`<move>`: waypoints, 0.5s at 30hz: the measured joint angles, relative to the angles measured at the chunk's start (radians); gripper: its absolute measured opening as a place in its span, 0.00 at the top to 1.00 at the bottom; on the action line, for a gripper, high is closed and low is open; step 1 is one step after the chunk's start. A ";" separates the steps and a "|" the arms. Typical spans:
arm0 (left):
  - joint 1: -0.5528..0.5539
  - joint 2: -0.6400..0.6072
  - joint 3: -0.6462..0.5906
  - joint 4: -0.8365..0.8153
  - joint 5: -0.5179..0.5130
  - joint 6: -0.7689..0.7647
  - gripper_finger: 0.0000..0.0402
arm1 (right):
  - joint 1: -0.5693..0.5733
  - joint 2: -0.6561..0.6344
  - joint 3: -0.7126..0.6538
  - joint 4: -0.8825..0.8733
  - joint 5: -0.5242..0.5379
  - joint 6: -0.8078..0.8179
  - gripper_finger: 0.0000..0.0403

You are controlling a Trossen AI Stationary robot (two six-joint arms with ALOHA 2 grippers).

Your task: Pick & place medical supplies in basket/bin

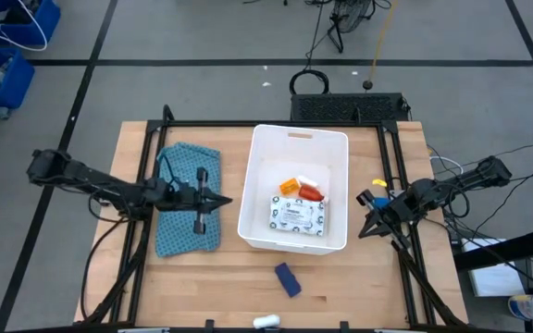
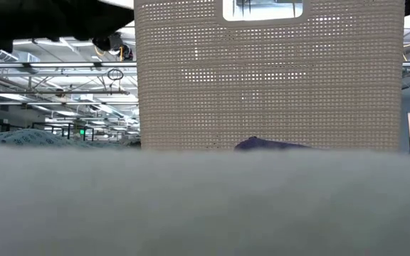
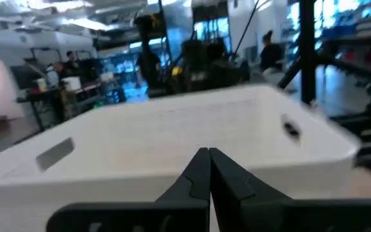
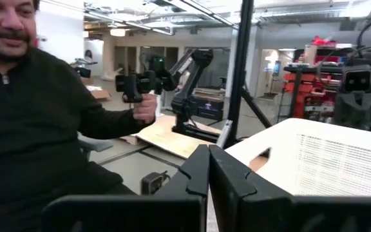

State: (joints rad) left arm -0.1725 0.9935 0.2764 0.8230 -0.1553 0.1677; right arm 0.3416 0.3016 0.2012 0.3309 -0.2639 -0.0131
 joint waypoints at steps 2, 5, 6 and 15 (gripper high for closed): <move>0.026 0.000 -0.008 -0.032 -0.001 0.006 1.00 | -0.001 0.000 0.000 0.000 0.007 -0.001 1.00; 0.075 -0.022 -0.008 -0.093 0.023 0.006 1.00 | -0.001 0.000 0.000 0.002 0.006 0.000 1.00; 0.088 -0.035 -0.008 -0.117 0.024 0.006 1.00 | -0.001 0.000 0.000 0.006 0.006 0.006 1.00; 0.088 -0.097 -0.008 -0.223 0.048 -0.013 1.00 | -0.001 0.000 0.043 -0.069 0.007 0.047 1.00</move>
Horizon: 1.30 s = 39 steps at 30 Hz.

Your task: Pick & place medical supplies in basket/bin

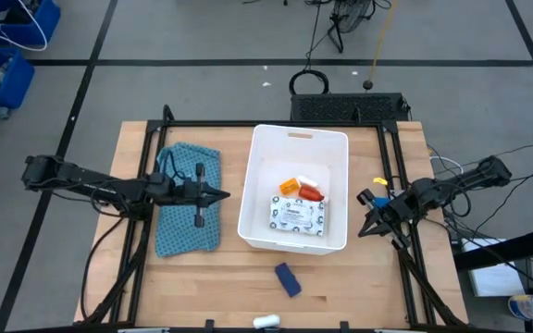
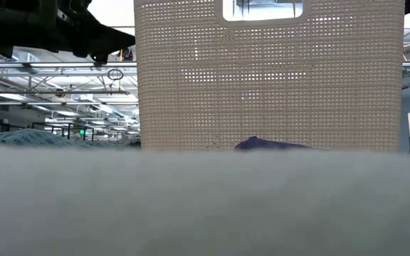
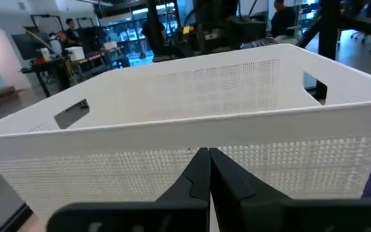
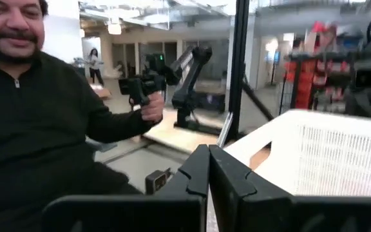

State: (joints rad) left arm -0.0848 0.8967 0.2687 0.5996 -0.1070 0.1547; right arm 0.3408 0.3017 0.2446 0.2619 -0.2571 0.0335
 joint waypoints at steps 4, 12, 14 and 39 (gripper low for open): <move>-0.015 0.000 0.000 -0.007 -0.003 -0.029 0.99 | 0.001 0.010 0.190 -0.288 0.072 0.021 1.00; -0.045 0.000 0.000 -0.021 0.001 -0.022 0.96 | 0.001 0.217 0.760 -1.153 0.364 0.263 1.00; -0.045 0.000 0.000 -0.022 0.001 -0.022 0.97 | 0.001 0.286 0.856 -1.337 0.409 0.311 0.99; -0.045 0.000 0.000 -0.022 0.002 -0.030 0.95 | -0.150 0.501 0.598 -1.662 0.483 0.504 0.30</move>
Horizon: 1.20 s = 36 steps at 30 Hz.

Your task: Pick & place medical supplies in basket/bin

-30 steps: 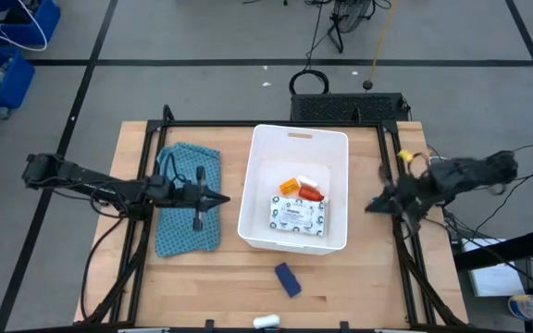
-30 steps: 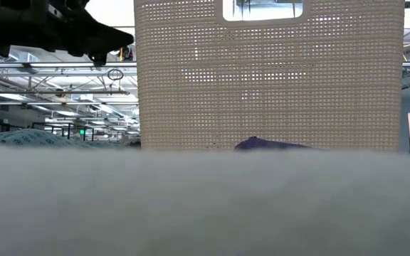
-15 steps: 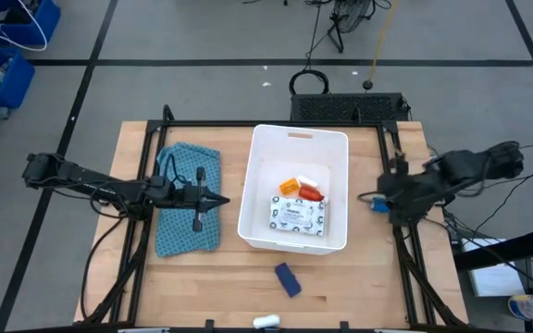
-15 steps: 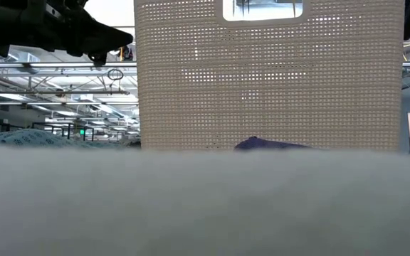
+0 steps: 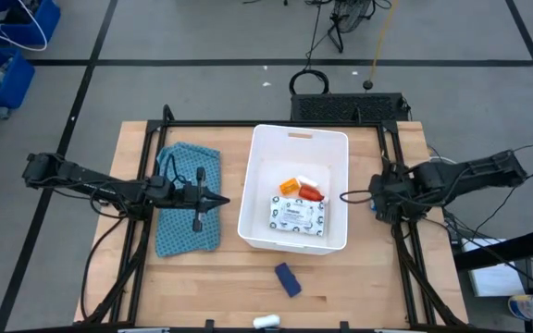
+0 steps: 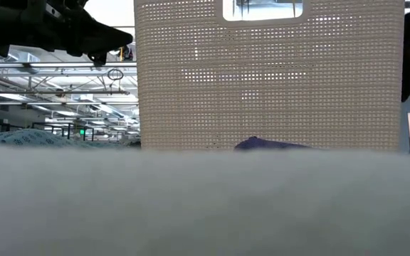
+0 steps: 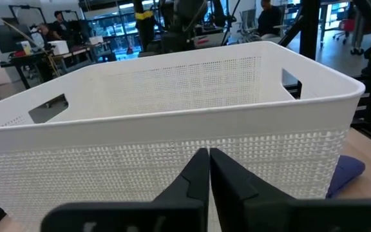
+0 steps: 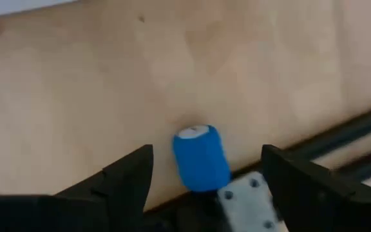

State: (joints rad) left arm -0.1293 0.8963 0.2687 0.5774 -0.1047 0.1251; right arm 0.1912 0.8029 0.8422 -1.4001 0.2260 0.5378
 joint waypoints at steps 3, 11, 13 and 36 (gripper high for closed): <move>0.000 0.000 0.000 -0.001 0.000 0.001 0.94 | -0.014 -0.042 -0.057 0.065 -0.025 0.013 0.30; 0.000 0.000 0.000 -0.006 0.000 0.007 0.94 | -0.051 -0.050 -0.102 0.075 -0.021 0.017 0.30; 0.000 0.000 0.000 -0.006 0.001 0.006 0.94 | -0.069 -0.041 -0.101 0.075 -0.014 0.045 0.30; 0.000 0.000 0.000 -0.025 0.002 0.006 0.94 | -0.126 -0.045 0.083 -0.113 -0.180 -0.102 0.32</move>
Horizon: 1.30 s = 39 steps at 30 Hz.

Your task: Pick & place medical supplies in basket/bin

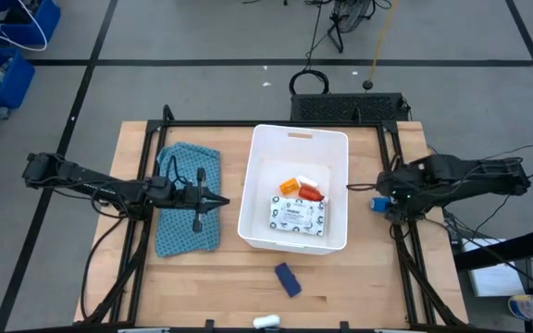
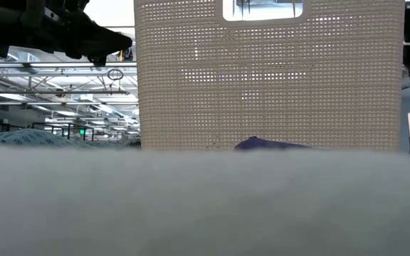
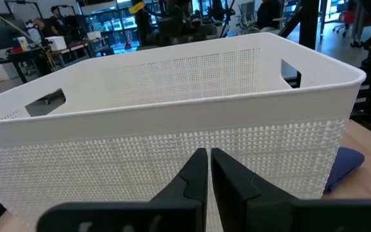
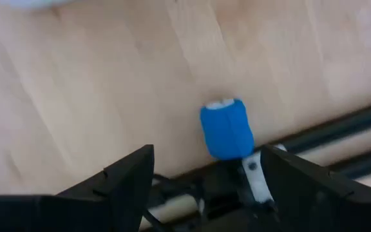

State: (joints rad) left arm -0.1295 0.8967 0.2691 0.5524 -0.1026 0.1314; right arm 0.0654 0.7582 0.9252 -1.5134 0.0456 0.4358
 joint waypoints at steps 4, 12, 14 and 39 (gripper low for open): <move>0.000 0.000 0.000 0.003 0.000 -0.001 0.94 | 0.000 -0.047 0.002 0.023 0.002 0.073 0.32; 0.000 0.000 0.000 0.004 0.000 -0.002 0.94 | 0.000 -0.063 0.002 0.143 0.008 0.317 0.32; 0.000 0.000 0.000 0.002 0.000 -0.001 0.94 | 0.000 -0.062 0.002 0.135 0.004 0.355 0.32; 0.000 0.000 0.000 -0.001 -0.001 -0.014 0.94 | 0.000 -0.159 0.001 0.271 0.084 0.169 0.61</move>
State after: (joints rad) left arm -0.1295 0.8967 0.2691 0.5510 -0.1038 0.1177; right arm 0.0654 0.5987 0.9264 -1.2424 0.1295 0.6048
